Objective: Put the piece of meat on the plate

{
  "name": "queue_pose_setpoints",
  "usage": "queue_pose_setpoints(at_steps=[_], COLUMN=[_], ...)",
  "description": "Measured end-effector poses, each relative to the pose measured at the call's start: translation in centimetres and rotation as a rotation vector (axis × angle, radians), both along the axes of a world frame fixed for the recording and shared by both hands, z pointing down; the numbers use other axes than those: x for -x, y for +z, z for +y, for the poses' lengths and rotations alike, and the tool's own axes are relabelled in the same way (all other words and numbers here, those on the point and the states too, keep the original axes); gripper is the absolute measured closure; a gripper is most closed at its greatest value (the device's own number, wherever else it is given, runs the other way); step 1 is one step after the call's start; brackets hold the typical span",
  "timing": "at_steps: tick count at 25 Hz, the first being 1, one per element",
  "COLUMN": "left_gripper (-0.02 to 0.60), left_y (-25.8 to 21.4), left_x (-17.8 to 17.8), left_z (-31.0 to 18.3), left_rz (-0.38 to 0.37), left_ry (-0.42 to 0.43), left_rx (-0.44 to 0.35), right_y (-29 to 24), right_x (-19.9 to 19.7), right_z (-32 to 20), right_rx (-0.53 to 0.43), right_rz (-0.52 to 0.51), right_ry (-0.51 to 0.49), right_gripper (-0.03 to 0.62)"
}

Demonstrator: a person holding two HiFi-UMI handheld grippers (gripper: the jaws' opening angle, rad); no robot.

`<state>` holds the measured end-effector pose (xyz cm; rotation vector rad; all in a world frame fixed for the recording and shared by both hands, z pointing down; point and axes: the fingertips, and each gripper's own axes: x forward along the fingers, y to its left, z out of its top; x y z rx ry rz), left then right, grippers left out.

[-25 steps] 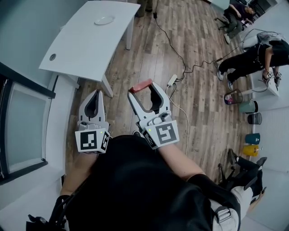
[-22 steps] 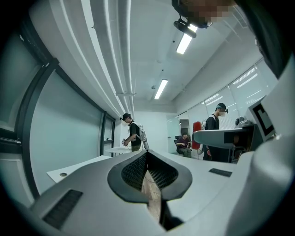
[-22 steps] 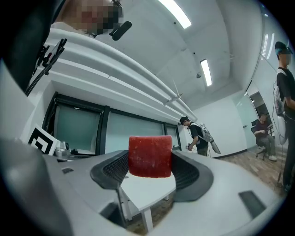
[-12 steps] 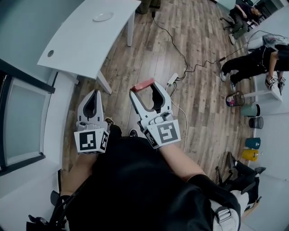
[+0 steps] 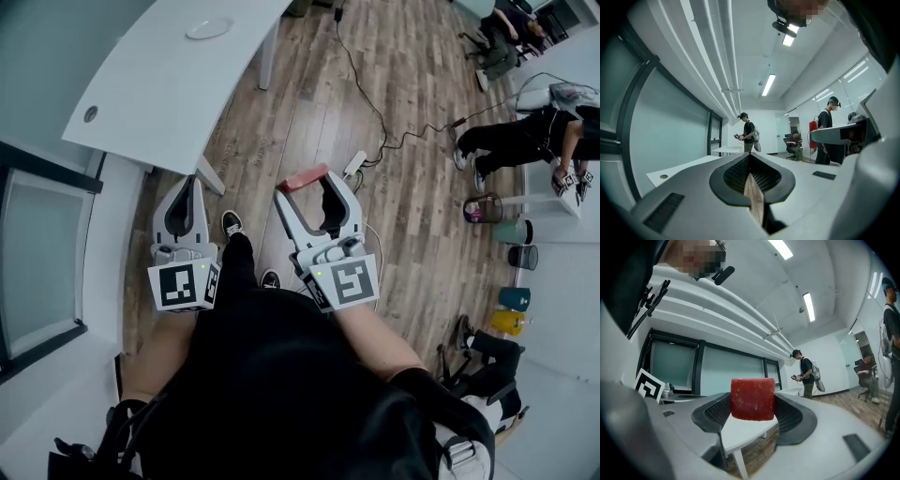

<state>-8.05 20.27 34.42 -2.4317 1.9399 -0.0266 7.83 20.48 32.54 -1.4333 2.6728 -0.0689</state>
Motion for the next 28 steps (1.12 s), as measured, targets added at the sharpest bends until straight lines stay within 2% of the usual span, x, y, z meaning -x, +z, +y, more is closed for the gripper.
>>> queue_pose_setpoints(at_steps=[4, 13, 19, 22, 28], left_gripper=[0.578, 0.578, 0.578, 0.578, 0.578], left_y=[1.4, 1.5, 0.3, -0.8, -2.6], left_x=[1.0, 4.3, 4.5, 5.2, 5.4], left_z=[-4.7, -15.6, -19.5, -22.7, -25.5], left_rz=[0.012, 0.021, 0.022, 0.022, 0.019], left_ry=[0.028, 0.046, 0.084, 0.104, 0.098], left_rx=[0.042, 0.070, 0.038, 0.010, -0.026], right_y=[0.6, 0.9, -0.4, -0.8, -2.9], right_x=[2.1, 7.1, 8.9, 9.7, 10.2], right_z=[-4.5, -16.0, -19.5, -22.0, -24.5], right_rx=[0.025, 0.051, 0.052, 0.027, -0.005], right_rz=[0.009, 0.055, 0.008, 0.032, 0.026], right_ry=[-0.001, -0.026, -0.010, 0.000, -0.003], right_gripper=[0.307, 0.307, 0.307, 0.307, 0.307])
